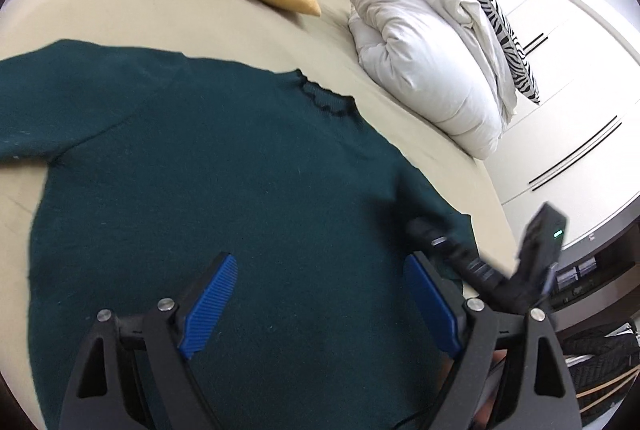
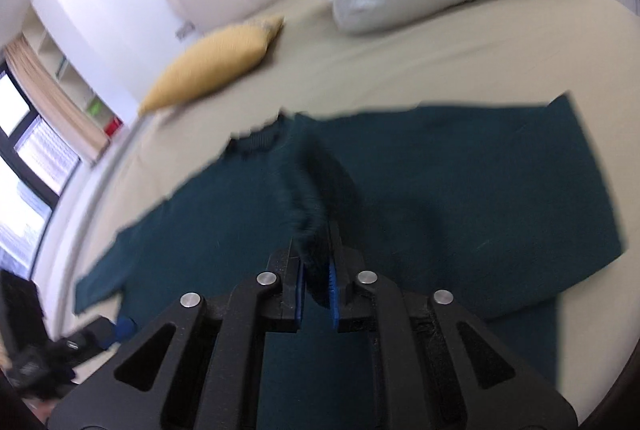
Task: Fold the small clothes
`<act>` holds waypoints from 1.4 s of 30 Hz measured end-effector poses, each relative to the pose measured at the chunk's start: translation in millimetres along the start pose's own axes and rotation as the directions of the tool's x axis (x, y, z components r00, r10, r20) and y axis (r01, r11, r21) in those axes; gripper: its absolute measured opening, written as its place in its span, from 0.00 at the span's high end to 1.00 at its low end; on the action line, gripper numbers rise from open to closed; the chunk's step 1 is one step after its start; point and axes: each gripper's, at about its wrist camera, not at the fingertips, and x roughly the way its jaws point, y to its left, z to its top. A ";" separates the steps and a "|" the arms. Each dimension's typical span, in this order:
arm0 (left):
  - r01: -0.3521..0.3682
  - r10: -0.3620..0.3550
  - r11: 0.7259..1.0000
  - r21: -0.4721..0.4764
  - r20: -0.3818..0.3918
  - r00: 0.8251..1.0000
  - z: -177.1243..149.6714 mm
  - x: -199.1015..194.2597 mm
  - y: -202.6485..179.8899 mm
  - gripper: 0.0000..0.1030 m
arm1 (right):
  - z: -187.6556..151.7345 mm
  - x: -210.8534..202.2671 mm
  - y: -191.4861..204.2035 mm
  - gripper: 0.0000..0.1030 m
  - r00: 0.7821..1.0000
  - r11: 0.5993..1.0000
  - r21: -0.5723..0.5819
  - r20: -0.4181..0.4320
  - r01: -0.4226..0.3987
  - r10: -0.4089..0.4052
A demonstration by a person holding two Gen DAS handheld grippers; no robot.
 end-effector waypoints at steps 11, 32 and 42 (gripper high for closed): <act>0.017 -0.006 0.997 0.081 -0.145 0.989 23.4 93.1 -45.1 0.33 | -80.2 -83.6 -26.2 0.41 0.995 0.997 0.056 0.086 -0.059 0.054; -0.095 0.125 0.954 0.286 -0.089 0.988 38.8 127.0 -94.5 0.93 | -112.8 -93.6 -107.1 0.41 0.996 0.952 0.299 0.069 -0.067 0.049; -0.167 0.166 0.983 0.078 0.014 0.986 84.8 89.4 -2.0 0.93 | -108.7 -97.4 -118.1 0.42 0.997 0.943 0.329 0.072 -0.056 0.034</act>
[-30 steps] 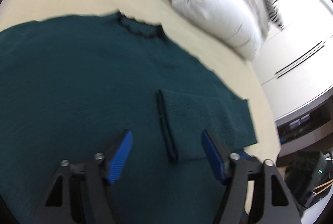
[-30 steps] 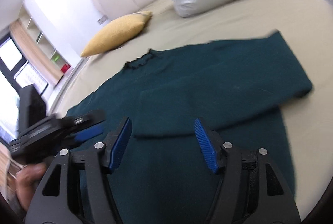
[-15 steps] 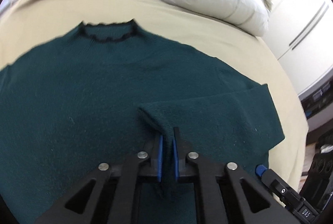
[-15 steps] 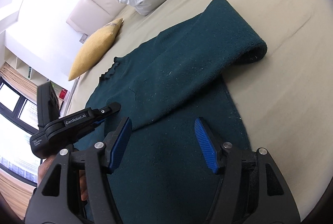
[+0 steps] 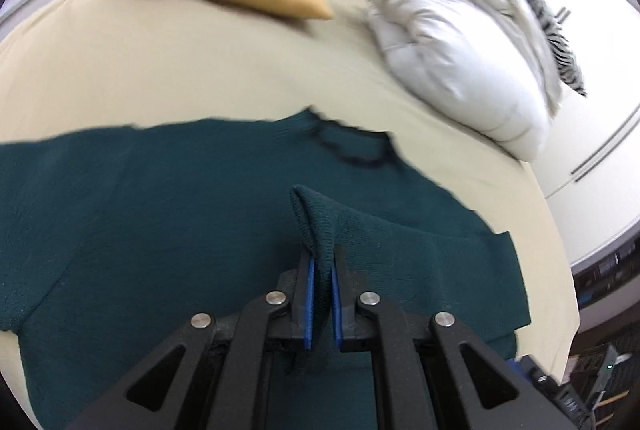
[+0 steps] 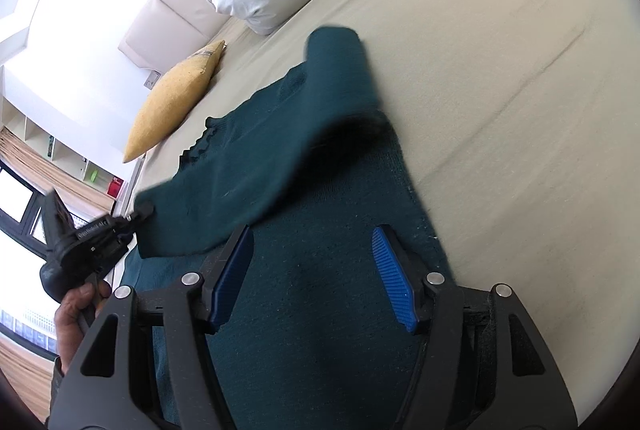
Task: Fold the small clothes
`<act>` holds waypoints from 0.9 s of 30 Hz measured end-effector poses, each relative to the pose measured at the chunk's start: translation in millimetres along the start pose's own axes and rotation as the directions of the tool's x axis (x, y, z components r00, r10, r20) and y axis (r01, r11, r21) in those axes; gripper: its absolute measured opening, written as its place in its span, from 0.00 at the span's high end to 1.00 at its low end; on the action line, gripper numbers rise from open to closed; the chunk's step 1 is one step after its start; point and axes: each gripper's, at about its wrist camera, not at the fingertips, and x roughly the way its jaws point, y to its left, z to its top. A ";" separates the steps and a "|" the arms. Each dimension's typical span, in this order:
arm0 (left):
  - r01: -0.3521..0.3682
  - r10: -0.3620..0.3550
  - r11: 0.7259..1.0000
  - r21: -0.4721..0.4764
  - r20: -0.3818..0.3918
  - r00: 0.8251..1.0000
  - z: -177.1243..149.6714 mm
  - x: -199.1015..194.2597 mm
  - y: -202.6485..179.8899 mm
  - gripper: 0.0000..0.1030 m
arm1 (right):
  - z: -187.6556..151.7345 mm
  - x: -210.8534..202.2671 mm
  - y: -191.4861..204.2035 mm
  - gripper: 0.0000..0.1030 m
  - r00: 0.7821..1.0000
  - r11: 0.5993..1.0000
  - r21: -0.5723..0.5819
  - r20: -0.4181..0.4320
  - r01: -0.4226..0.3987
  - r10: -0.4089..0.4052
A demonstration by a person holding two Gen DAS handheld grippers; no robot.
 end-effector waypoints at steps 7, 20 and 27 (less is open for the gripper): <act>0.006 -0.006 0.999 -0.040 0.006 1.000 -6.1 2.5 25.2 0.93 | 25.5 -14.2 -0.3 0.41 0.996 0.998 0.003 0.061 0.065 -0.065; 0.008 -0.009 1.000 -0.029 -0.025 1.000 -9.9 10.3 27.2 0.93 | 66.0 45.6 -38.7 0.41 0.970 0.891 0.404 -0.034 -0.208 0.242; 0.017 -0.018 0.999 -0.046 -0.025 1.000 -13.0 15.2 29.9 0.92 | 67.9 48.0 -78.6 0.70 0.962 0.817 0.508 0.123 -0.272 0.244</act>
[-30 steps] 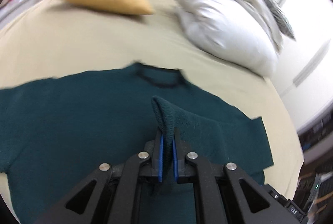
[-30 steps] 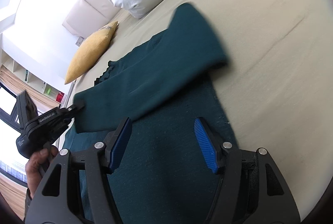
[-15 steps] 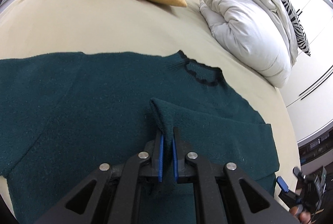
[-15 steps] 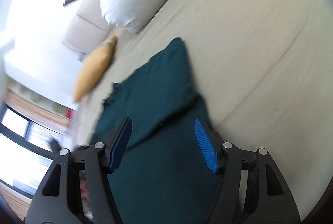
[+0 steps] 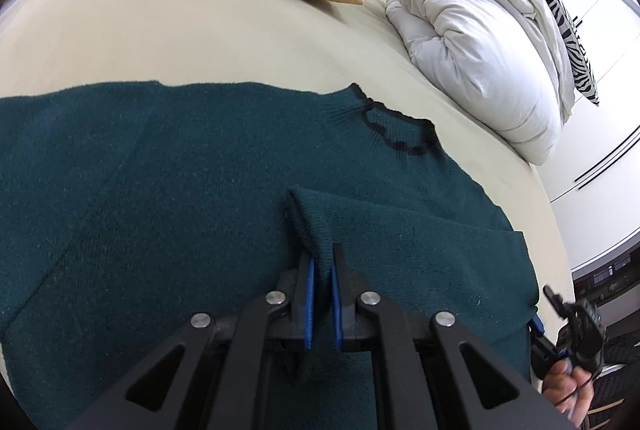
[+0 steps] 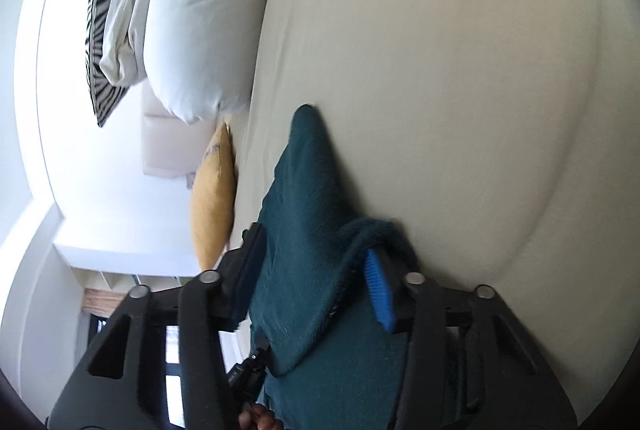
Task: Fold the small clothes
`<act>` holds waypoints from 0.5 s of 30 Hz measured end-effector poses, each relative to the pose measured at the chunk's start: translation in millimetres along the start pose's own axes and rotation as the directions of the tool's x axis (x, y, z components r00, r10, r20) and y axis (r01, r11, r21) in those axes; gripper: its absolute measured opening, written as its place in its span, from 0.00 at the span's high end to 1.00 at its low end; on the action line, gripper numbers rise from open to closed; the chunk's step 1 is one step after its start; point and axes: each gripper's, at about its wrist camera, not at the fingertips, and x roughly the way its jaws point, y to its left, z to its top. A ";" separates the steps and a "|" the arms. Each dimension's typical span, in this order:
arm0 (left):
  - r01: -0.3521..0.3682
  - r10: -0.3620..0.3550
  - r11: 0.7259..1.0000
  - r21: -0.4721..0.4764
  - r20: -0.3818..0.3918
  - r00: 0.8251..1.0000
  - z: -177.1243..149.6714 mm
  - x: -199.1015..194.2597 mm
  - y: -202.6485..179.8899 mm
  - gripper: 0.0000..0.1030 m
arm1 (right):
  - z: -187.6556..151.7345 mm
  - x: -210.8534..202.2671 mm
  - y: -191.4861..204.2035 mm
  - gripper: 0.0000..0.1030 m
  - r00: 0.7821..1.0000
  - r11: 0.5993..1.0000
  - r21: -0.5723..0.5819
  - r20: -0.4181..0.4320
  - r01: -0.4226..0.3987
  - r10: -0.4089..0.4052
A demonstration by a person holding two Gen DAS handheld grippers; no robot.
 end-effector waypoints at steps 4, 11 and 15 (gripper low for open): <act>0.022 -0.022 1.000 -0.008 -0.007 1.000 1.8 -0.6 4.2 0.92 | -6.3 -5.6 5.7 0.68 0.999 0.999 -0.048 -0.044 -0.016 0.014; 0.034 -0.034 0.999 -0.005 -0.004 0.999 0.6 -0.2 7.0 0.92 | 15.7 -34.8 58.6 0.56 0.992 0.958 -0.259 0.054 0.121 -0.110; 0.039 -0.039 0.999 0.001 -0.004 0.999 -1.0 -0.5 7.6 0.92 | 38.3 10.3 90.7 0.56 0.967 0.872 -0.420 0.073 0.252 -0.245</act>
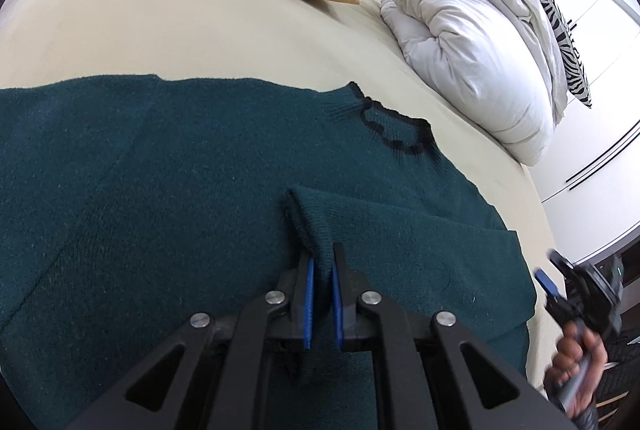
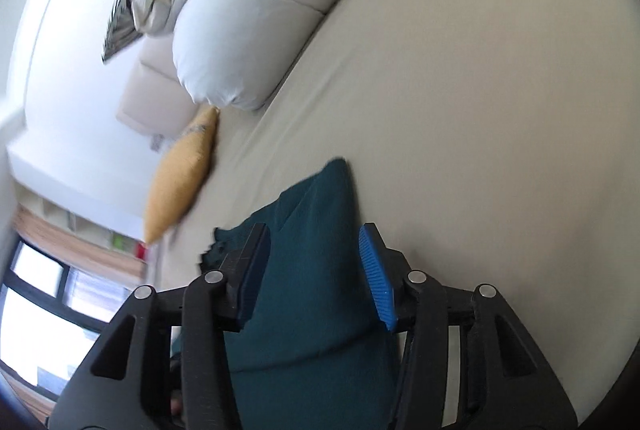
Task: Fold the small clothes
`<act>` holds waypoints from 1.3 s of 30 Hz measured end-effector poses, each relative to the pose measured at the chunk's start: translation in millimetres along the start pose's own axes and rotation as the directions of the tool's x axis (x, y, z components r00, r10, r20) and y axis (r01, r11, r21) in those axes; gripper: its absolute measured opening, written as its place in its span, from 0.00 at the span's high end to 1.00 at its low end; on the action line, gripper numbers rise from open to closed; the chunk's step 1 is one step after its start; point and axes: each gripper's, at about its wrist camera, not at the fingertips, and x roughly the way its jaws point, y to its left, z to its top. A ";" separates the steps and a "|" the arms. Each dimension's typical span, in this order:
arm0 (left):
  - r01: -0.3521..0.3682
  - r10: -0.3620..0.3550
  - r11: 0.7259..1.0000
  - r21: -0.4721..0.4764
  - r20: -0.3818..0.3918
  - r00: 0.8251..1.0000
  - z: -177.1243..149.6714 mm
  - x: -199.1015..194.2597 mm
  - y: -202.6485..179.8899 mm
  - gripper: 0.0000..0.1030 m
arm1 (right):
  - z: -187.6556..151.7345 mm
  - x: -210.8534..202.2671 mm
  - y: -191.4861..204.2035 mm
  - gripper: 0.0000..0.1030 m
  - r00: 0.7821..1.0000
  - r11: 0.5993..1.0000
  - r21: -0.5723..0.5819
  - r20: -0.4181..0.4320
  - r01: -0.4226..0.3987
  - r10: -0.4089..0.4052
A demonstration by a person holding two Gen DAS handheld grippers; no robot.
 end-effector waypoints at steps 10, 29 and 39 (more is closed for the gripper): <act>0.005 -0.006 1.000 0.015 0.012 1.000 -1.6 -1.5 -0.1 0.92 | 18.2 57.8 18.3 0.94 0.983 0.961 -0.229 -0.061 0.153 -0.171; 0.006 -0.006 1.000 0.026 0.015 1.000 -4.5 1.4 2.9 0.89 | -46.8 18.0 56.8 0.89 0.965 0.851 -0.476 -0.025 0.219 -0.263; 0.007 -0.007 1.000 0.023 0.024 1.000 -4.6 3.6 2.3 0.88 | -53.9 16.5 31.1 0.90 0.967 0.896 -0.388 -0.041 0.216 -0.250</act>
